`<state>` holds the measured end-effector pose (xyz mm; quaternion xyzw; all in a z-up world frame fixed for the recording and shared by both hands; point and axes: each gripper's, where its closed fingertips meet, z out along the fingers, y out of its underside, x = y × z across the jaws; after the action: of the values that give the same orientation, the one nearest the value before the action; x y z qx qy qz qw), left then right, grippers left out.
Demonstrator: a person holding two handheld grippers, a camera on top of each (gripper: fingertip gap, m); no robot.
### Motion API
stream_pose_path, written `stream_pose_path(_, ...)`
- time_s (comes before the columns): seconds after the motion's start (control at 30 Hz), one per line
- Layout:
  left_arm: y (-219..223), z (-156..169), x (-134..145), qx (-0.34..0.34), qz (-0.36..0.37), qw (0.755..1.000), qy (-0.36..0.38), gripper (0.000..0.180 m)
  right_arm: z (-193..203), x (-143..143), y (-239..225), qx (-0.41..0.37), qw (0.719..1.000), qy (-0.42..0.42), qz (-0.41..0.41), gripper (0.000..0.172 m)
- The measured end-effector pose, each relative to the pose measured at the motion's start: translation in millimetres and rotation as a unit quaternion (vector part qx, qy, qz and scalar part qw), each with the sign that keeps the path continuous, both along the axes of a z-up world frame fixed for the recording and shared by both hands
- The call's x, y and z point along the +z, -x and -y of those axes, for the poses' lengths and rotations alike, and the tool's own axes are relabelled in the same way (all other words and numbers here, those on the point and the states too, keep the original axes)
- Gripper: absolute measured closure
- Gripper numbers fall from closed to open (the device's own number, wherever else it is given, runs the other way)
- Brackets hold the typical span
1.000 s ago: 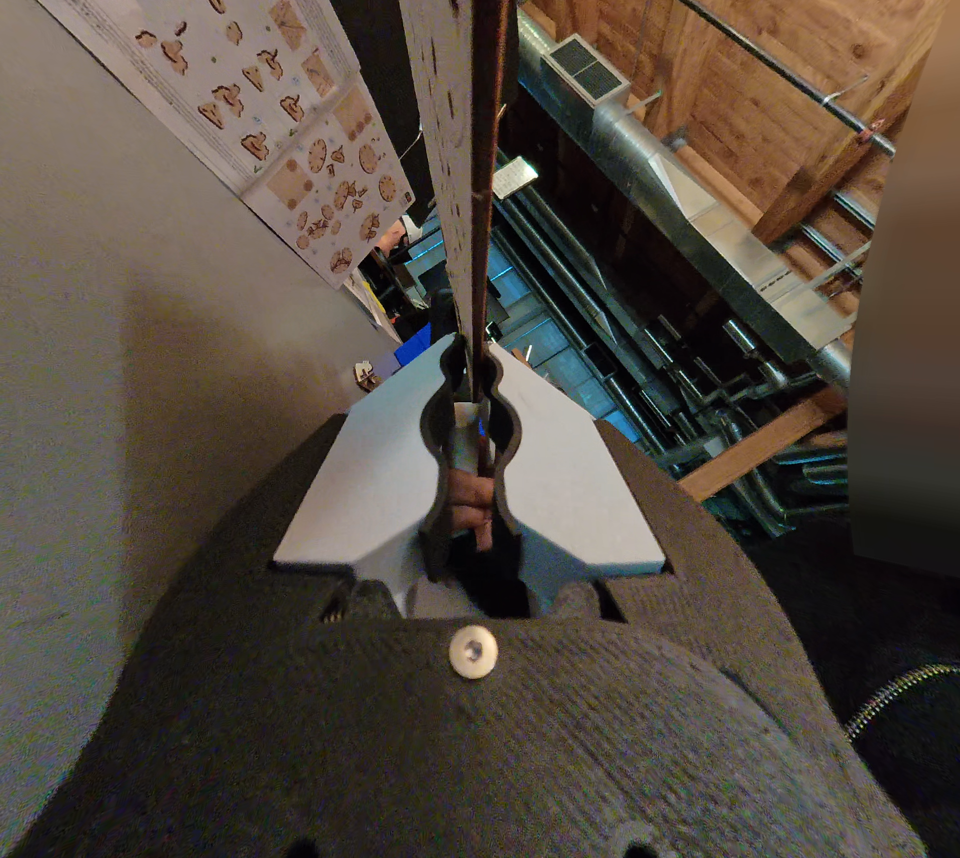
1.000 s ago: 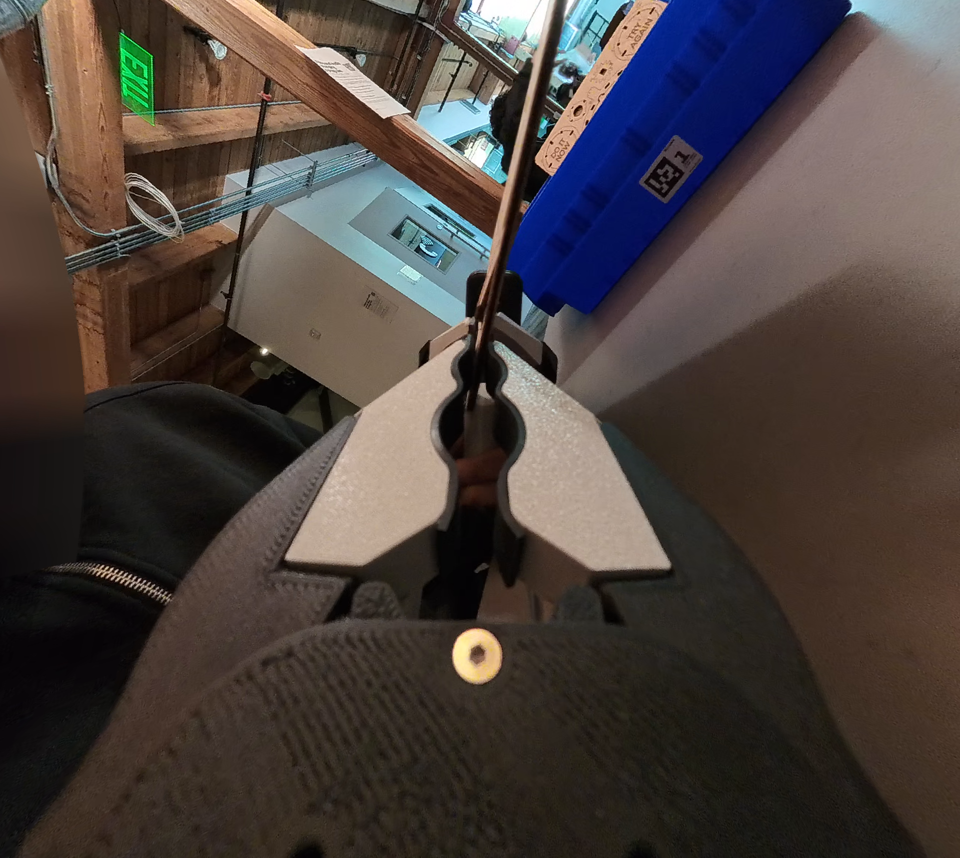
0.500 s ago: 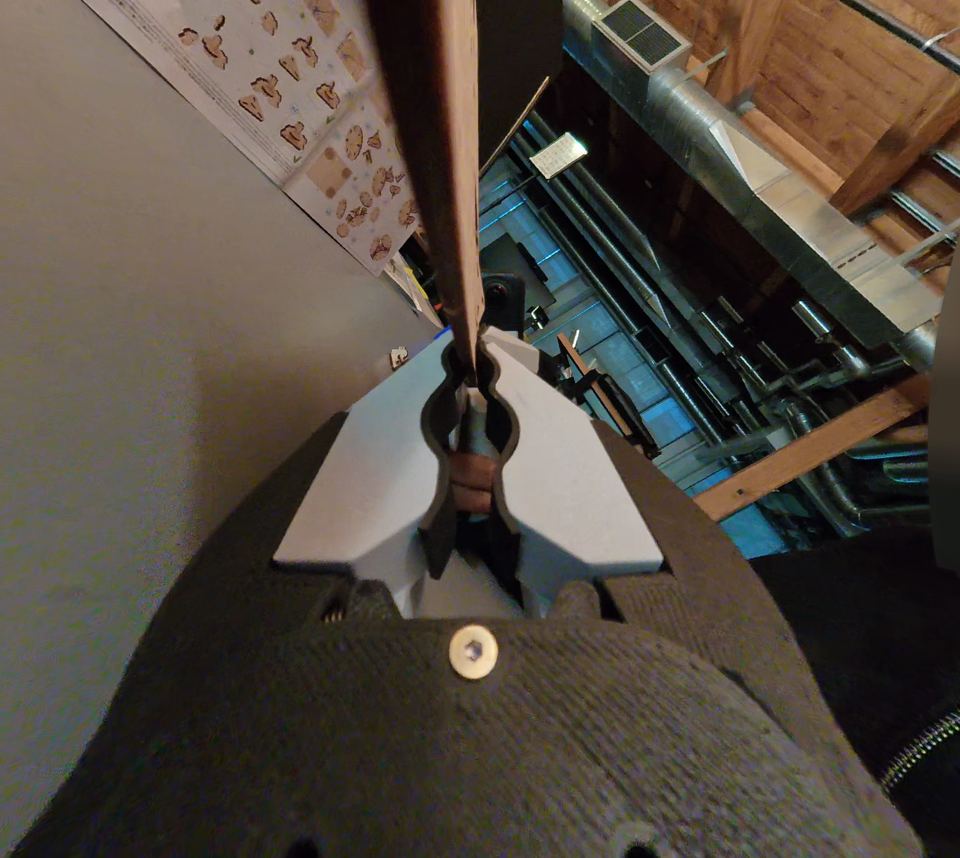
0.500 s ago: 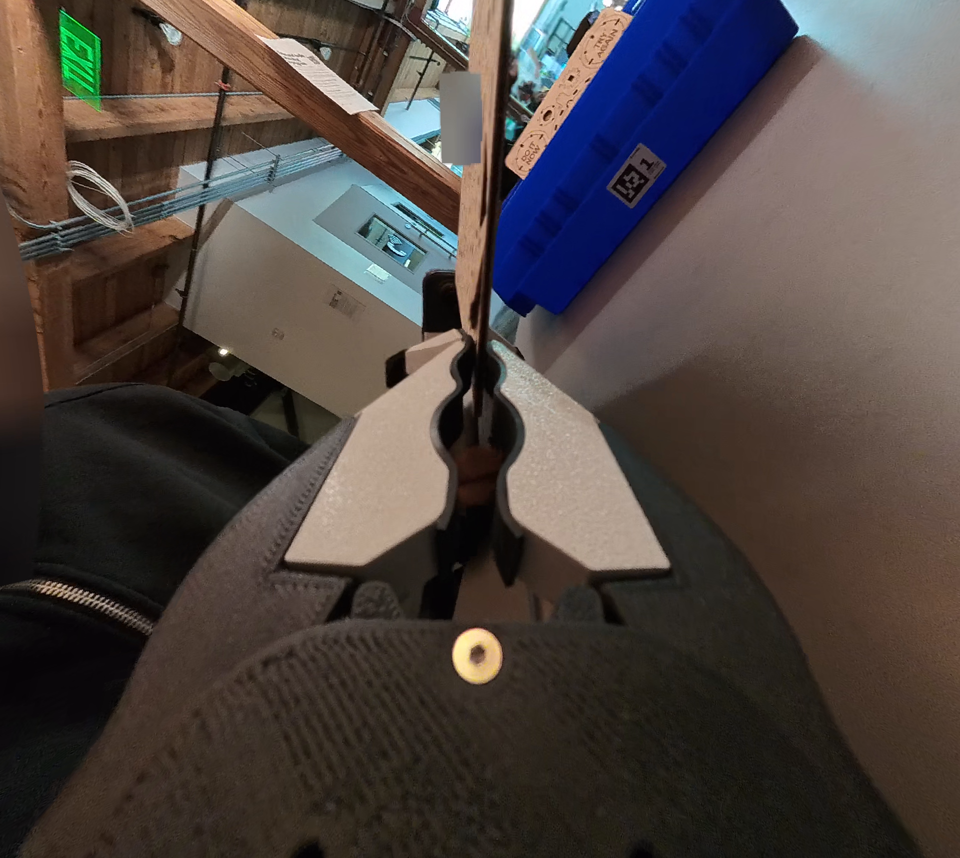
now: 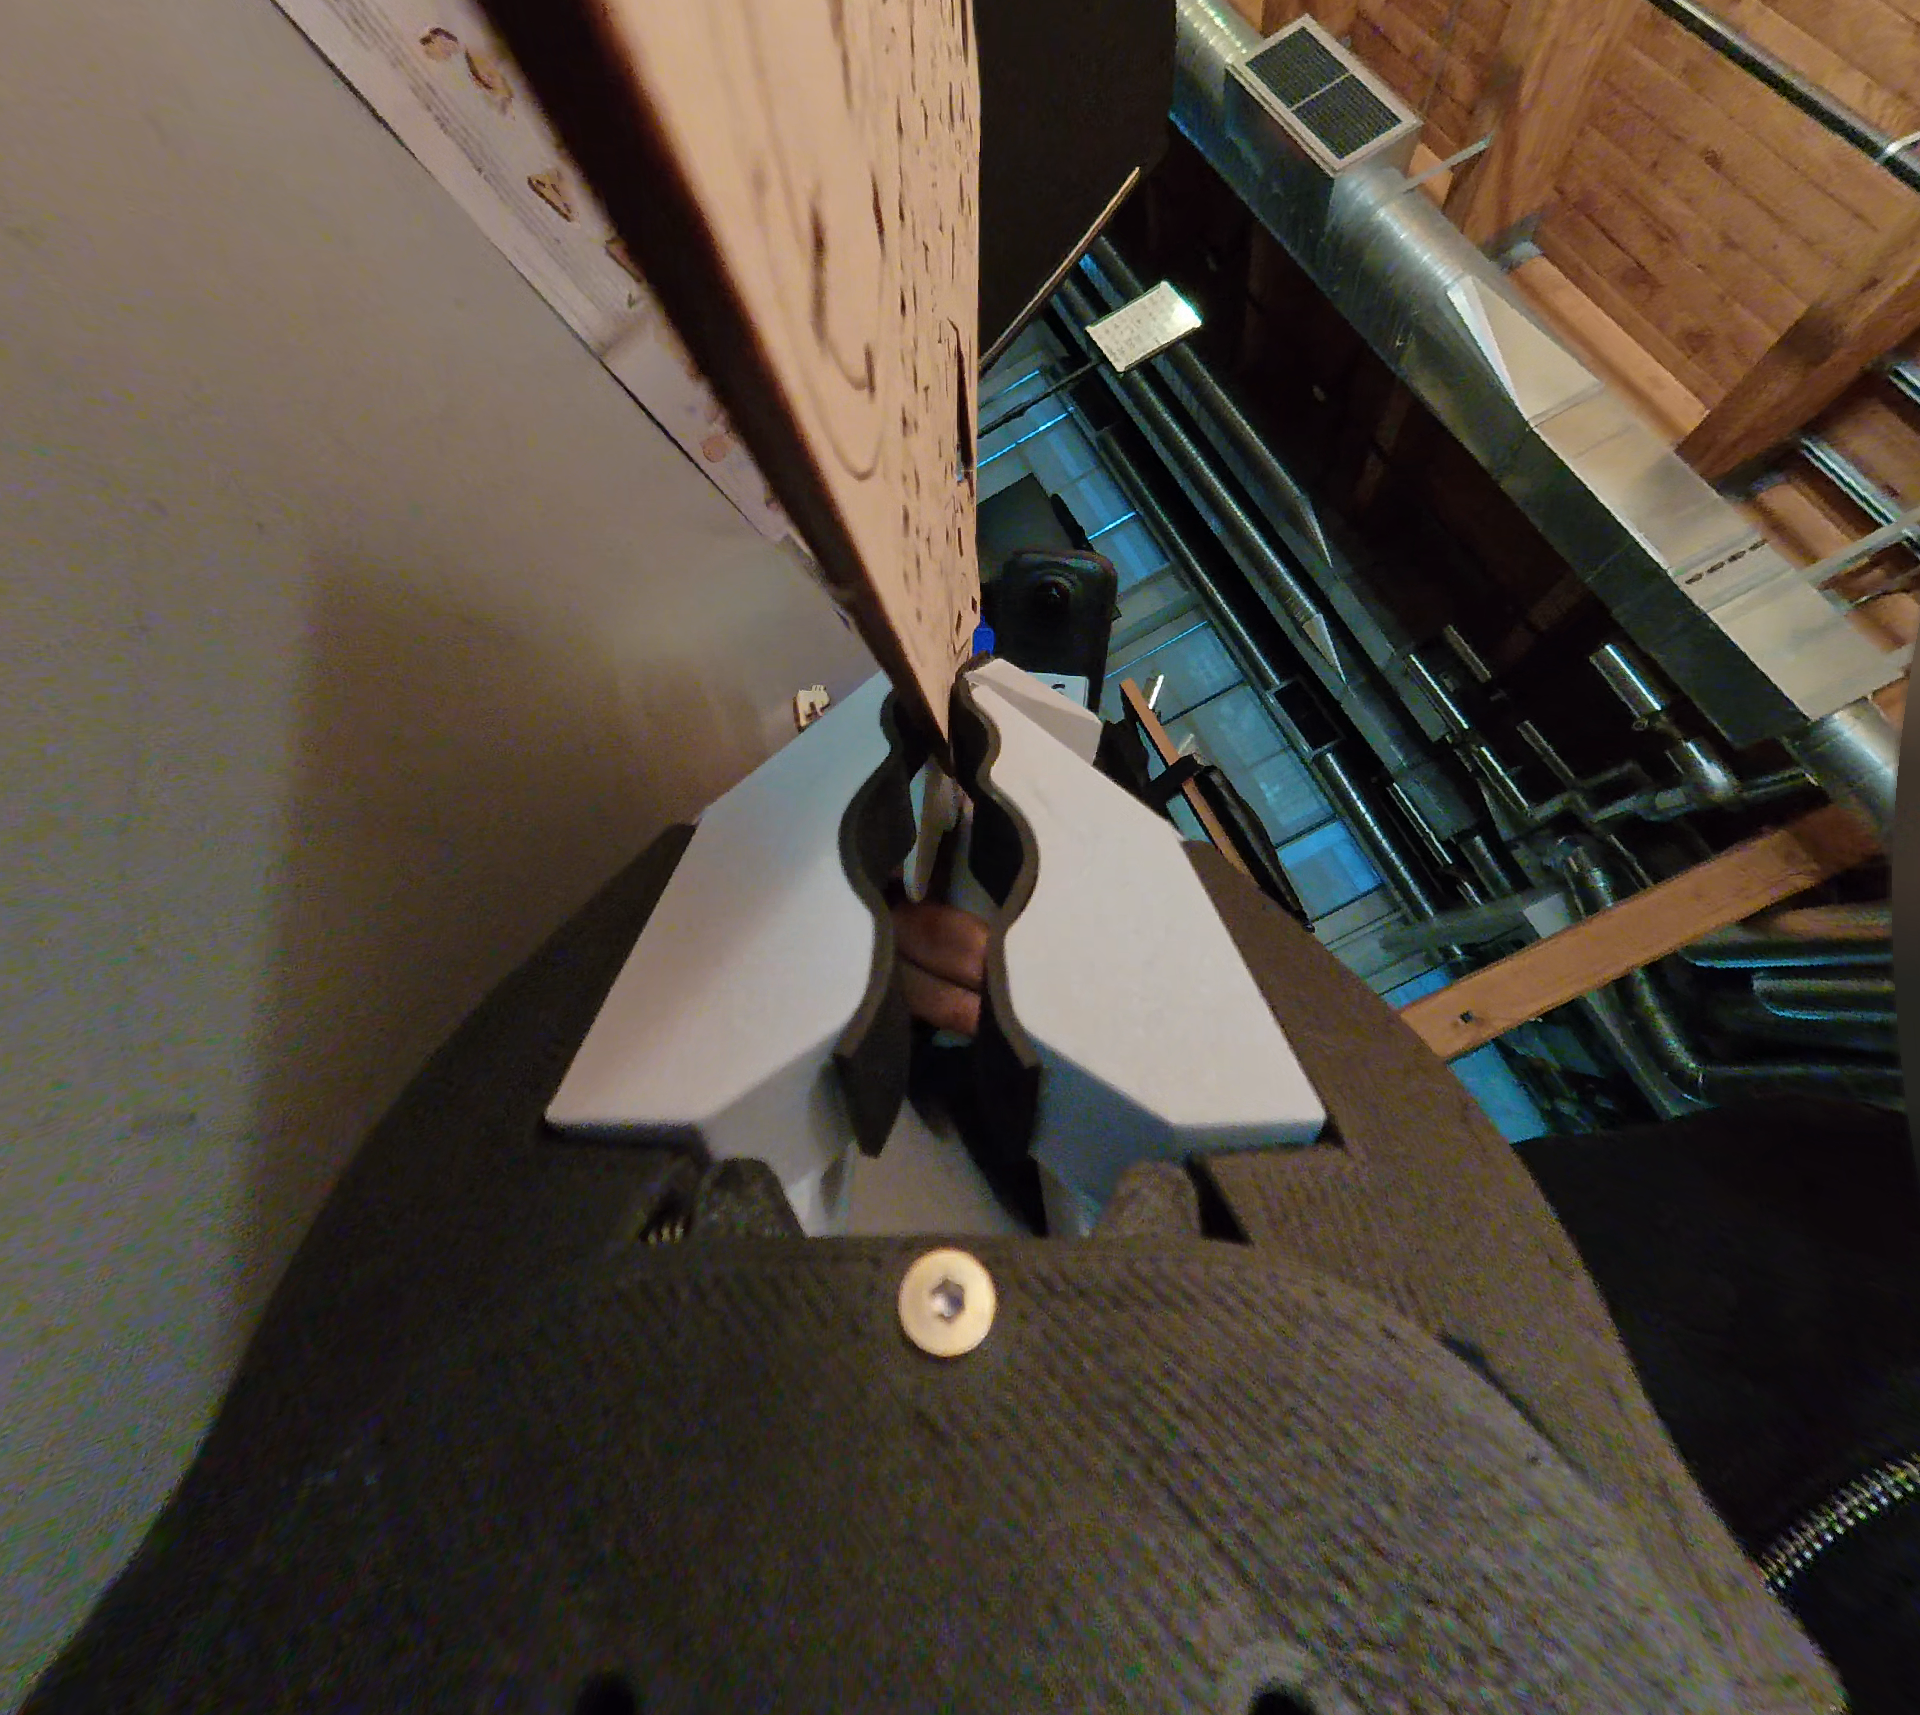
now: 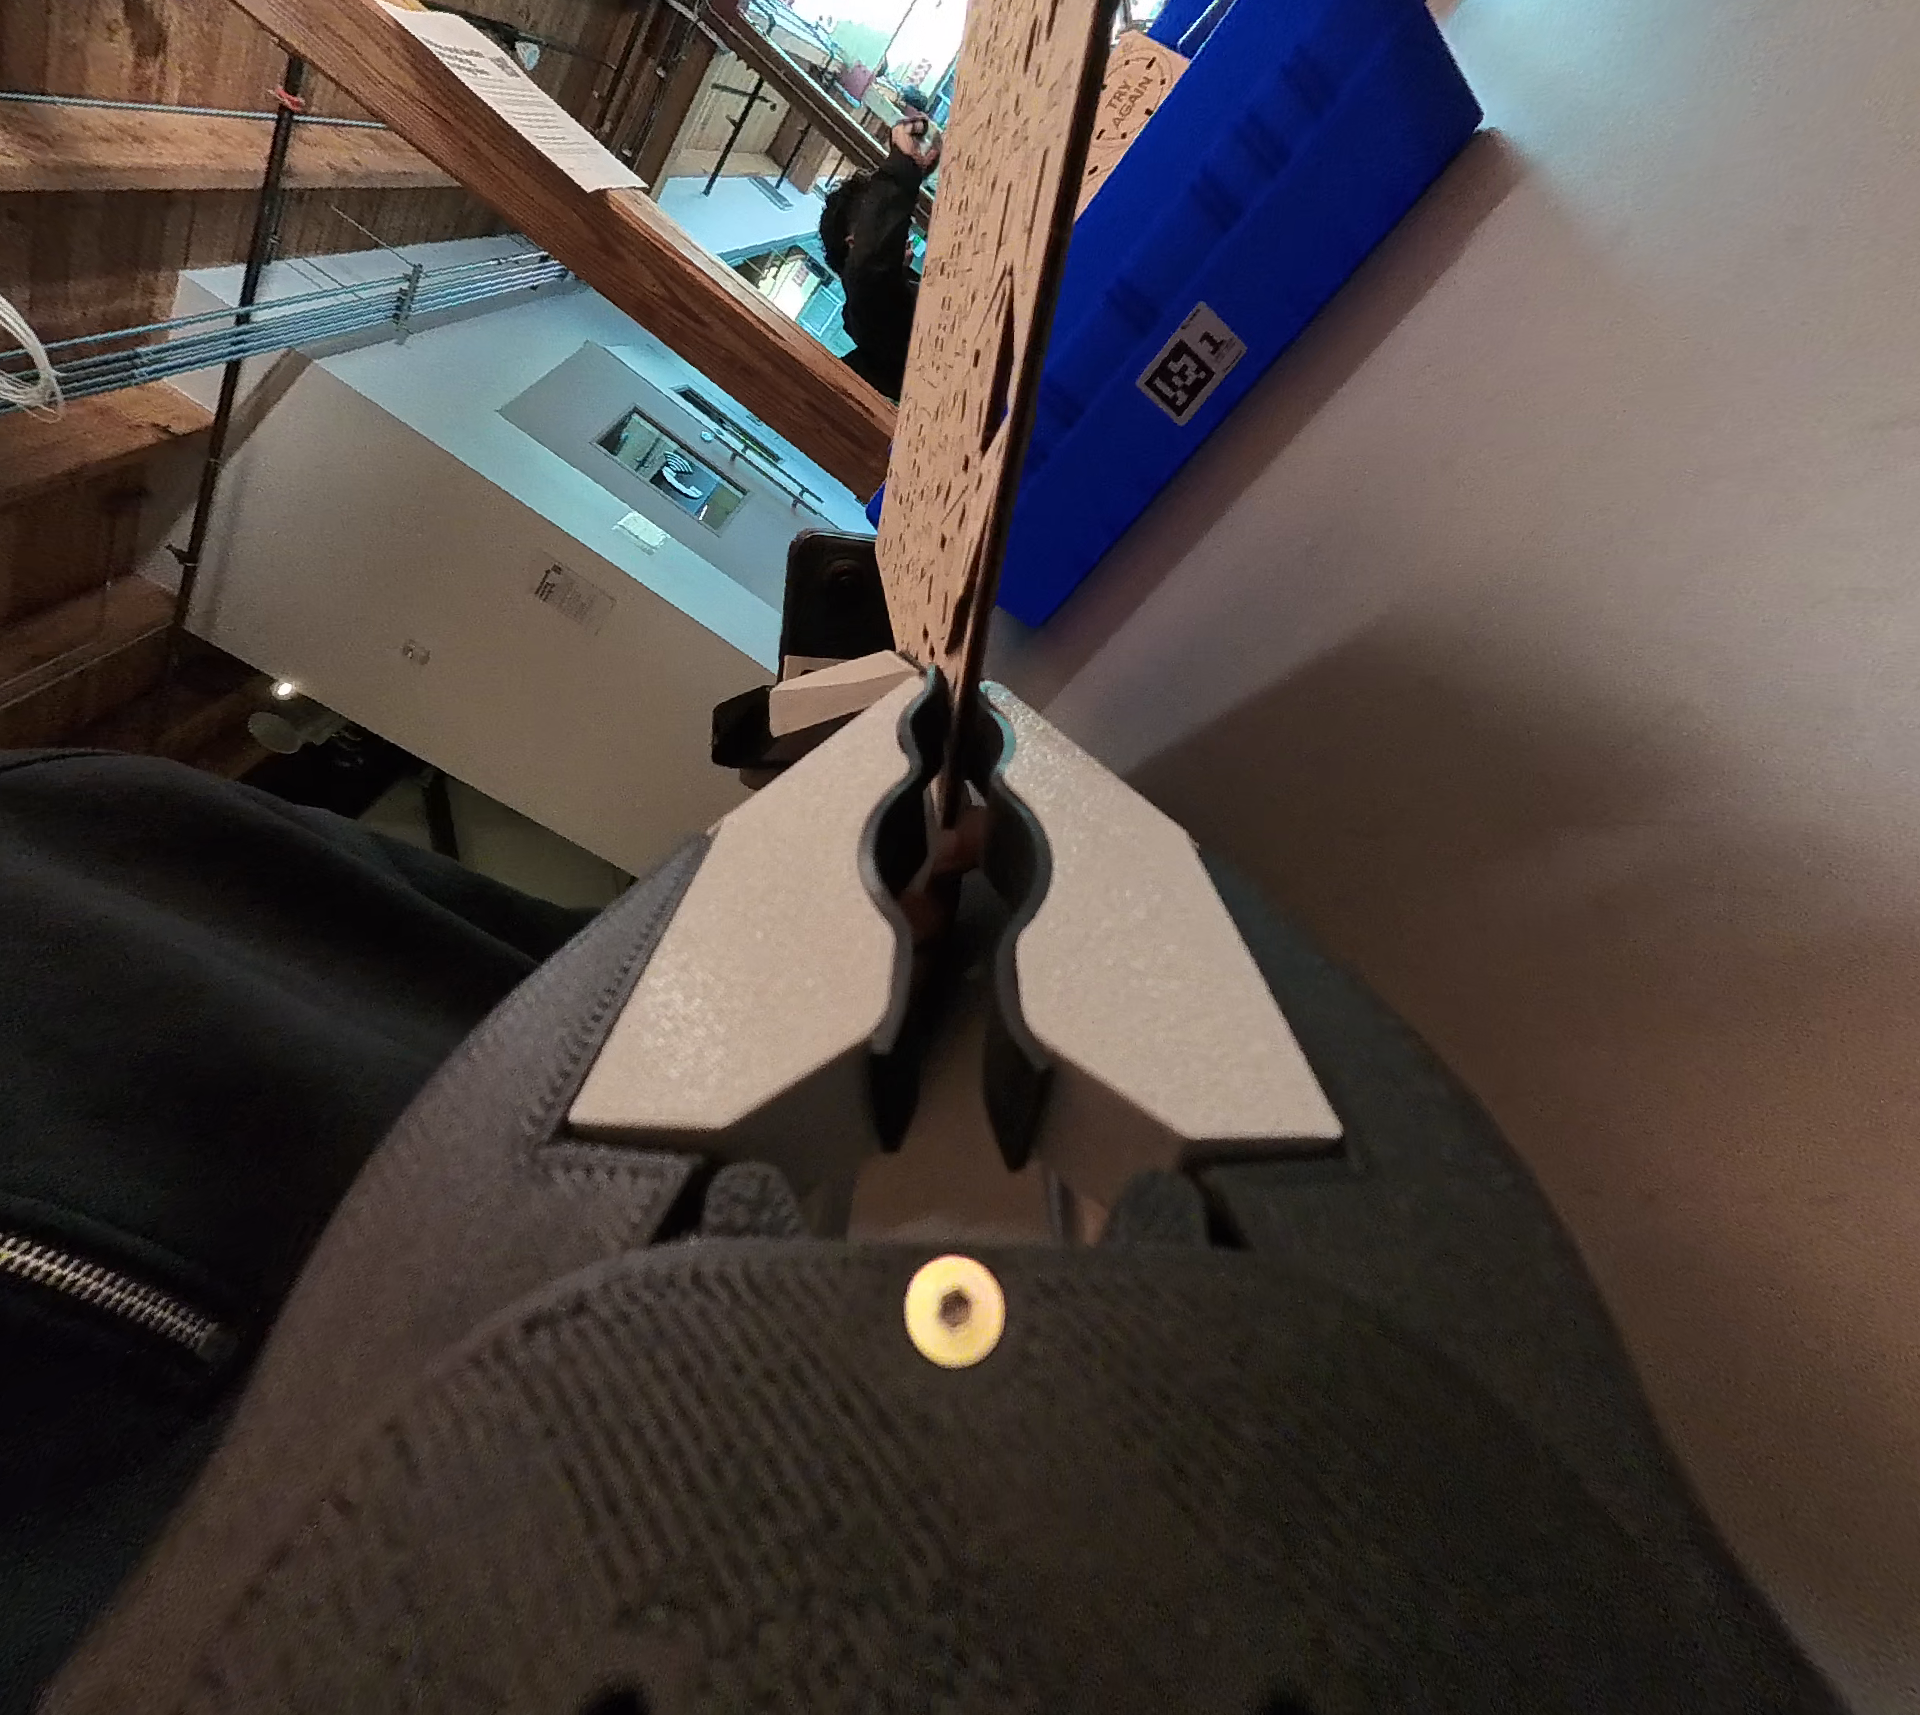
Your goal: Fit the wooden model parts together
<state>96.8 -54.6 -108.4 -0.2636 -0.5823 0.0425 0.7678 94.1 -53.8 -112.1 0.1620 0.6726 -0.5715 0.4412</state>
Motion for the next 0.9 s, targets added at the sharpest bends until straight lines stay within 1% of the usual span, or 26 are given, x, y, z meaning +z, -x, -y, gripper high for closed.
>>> stream_pose_path(0.13,1.0,0.3,-1.0,0.006,0.004,1.000,0.009,0.180,0.4,-1.1,1.2,-0.013,1.000,-0.002,-0.028,0.168)
stream_pose_path(0.27,0.7,0.8,7.2,-0.006,-0.028,0.999,-0.025,0.179,-1.2,9.4,-0.5,-0.008,0.999,0.036,-0.011,0.171)
stream_pose_path(0.33,-0.2,0.7,10.8,-0.001,-0.041,0.999,-0.017,0.175,-1.0,12.7,-0.9,-0.010,0.999,0.046,-0.011,0.170)
stream_pose_path(0.4,-0.6,-2.9,12.1,-0.011,-0.045,0.999,-0.019,0.168,-0.9,13.0,-0.6,-0.012,0.999,0.048,-0.003,0.170)
stream_pose_path(0.47,-0.2,-6.9,12.9,-0.024,-0.048,0.998,-0.029,0.171,-0.9,13.9,-1.7,-0.010,0.999,0.051,0.008,0.171)
stream_pose_path(0.57,0.7,-9.9,11.6,-0.033,-0.043,0.998,-0.033,0.180,-0.8,15.7,-5.1,-0.003,0.998,0.057,0.012,0.170)
stream_pose_path(0.67,0.8,-8.8,8.0,-0.029,-0.028,0.999,-0.033,0.180,0.6,11.3,-4.6,-0.006,0.999,0.045,0.002,0.170)
stream_pose_path(0.77,2.1,-7.2,1.3,-0.018,-0.004,0.999,-0.028,0.180,2.9,3.5,-2.7,-0.018,0.998,0.021,-0.051,0.167)
stream_pose_path(0.83,2.2,-6.2,-0.2,-0.015,0.001,0.999,-0.031,0.180,3.7,1.6,-2.6,-0.021,0.998,0.014,-0.059,0.167)
stream_pose_path(0.9,2.1,-5.8,-2.2,-0.003,0.009,1.000,-0.011,0.180,4.2,-1.0,-2.5,-0.020,0.998,0.005,-0.058,0.167)
